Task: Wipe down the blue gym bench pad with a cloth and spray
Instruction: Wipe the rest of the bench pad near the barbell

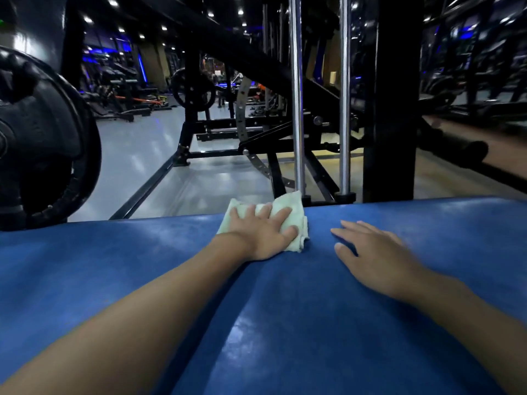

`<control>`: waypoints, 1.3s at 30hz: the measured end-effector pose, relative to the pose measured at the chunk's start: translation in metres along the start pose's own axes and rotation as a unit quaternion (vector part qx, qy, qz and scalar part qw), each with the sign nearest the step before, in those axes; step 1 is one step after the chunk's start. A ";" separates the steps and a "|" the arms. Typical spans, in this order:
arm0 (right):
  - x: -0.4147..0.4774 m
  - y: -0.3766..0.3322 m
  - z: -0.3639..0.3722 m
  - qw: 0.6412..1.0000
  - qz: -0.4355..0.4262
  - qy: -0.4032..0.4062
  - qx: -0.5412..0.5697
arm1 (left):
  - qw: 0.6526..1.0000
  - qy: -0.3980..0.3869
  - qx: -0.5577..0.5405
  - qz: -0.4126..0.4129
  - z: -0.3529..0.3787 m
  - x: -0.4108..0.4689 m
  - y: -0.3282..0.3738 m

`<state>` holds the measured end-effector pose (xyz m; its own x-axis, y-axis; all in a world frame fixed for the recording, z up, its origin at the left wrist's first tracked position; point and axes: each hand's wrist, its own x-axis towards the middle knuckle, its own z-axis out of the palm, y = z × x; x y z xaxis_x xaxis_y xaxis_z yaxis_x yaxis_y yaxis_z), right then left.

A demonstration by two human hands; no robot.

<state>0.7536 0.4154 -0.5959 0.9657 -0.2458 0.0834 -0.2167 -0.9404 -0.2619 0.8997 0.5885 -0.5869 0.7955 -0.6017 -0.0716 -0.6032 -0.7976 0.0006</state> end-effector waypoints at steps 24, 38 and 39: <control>0.082 -0.049 0.009 0.996 0.013 -0.077 -0.049 | 0.995 0.058 -0.070 -0.047 0.003 -0.043 -0.074; 0.060 0.112 -0.027 0.991 0.111 -0.012 -0.076 | 0.991 0.024 -0.088 0.099 -0.006 0.017 0.097; 0.060 0.120 -0.029 0.991 0.112 -0.007 -0.076 | 0.989 0.019 -0.095 0.113 -0.006 0.020 0.112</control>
<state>0.7817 0.2813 -0.5947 0.8925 -0.4503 0.0257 -0.4441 -0.8873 -0.1241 0.8483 0.4873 -0.5821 0.6446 -0.7644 -0.0115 -0.7474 -0.6333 0.2010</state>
